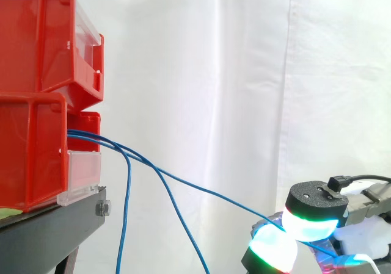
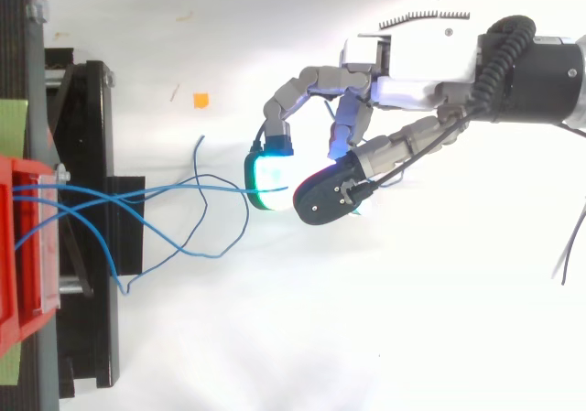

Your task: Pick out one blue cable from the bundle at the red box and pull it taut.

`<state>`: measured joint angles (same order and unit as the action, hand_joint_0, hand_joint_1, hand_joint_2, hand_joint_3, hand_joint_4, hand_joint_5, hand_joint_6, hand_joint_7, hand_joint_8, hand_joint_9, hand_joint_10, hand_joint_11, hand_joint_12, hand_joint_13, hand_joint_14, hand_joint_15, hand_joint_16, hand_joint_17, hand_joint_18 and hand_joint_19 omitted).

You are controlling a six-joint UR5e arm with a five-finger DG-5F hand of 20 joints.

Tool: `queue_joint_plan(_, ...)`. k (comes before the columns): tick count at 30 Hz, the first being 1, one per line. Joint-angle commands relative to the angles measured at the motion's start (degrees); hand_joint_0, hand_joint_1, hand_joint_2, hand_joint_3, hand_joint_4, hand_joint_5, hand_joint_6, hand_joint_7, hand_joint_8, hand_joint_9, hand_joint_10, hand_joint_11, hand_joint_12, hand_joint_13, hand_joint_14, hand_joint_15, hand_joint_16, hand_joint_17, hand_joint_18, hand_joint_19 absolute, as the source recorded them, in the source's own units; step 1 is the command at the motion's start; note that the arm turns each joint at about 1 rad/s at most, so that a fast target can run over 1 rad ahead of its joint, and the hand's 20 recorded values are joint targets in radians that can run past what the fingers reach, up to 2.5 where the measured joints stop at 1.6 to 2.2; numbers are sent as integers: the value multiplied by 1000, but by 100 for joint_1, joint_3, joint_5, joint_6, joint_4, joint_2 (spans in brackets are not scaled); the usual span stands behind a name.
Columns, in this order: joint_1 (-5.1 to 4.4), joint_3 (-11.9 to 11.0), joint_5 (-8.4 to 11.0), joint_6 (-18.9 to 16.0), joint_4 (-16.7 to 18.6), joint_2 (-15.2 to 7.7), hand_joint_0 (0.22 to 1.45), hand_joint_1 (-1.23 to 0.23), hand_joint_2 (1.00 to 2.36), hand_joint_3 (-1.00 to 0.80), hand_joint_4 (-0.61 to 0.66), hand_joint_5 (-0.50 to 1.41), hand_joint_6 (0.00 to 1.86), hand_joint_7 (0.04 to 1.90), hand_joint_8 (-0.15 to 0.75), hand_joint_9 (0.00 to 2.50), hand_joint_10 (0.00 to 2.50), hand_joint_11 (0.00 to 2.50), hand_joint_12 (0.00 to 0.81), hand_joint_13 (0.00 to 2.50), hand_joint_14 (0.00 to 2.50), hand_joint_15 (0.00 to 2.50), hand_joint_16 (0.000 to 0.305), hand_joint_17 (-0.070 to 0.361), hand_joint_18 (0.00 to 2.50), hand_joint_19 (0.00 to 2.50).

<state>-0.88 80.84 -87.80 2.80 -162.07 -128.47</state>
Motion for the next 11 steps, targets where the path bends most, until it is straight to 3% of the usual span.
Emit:
queue_joint_plan(1,0,2,0,1,0,6,614,-743,1020,-59,-66,-104,871,1028,310,1364,31,895,446,1186,27,747,61,138,913,742)
queue_joint_plan(11,0,2,0,1,0,-3,613,-739,1019,-131,-29,-109,857,1030,302,1318,30,878,432,1136,28,753,59,133,888,766)
